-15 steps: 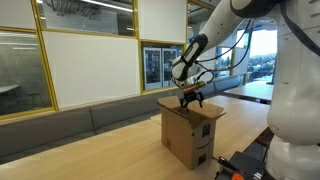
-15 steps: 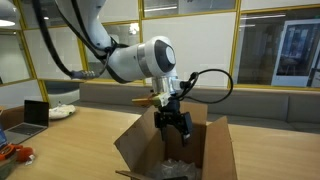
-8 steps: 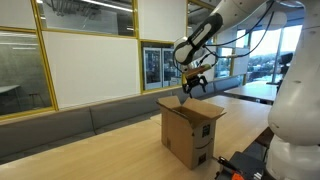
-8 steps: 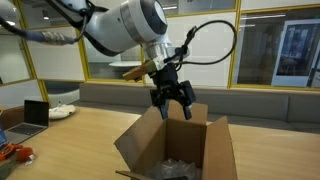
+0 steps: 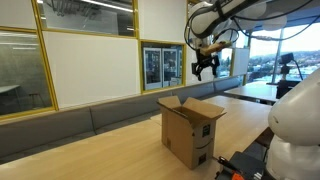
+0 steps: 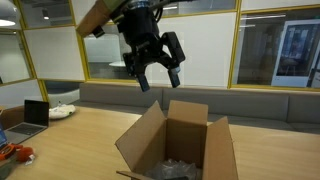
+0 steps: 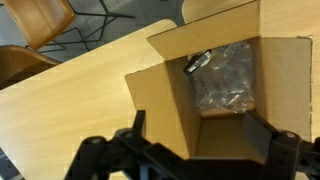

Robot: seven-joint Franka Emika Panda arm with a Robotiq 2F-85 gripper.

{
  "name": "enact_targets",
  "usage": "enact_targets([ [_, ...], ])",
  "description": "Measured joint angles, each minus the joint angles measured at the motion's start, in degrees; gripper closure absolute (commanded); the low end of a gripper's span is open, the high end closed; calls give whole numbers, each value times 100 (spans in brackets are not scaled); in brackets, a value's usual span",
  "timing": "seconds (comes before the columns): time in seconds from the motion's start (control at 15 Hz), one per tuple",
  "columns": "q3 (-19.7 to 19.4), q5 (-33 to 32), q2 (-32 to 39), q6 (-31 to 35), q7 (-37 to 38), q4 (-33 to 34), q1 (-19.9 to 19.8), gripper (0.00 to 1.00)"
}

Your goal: Remove all the plastic bags and the spray bottle from the table and put them in the box

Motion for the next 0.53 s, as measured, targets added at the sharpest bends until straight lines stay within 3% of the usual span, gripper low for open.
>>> enact_targets([
  [0.53, -557, 930, -2447, 24, -1586, -1246, -4, 0],
])
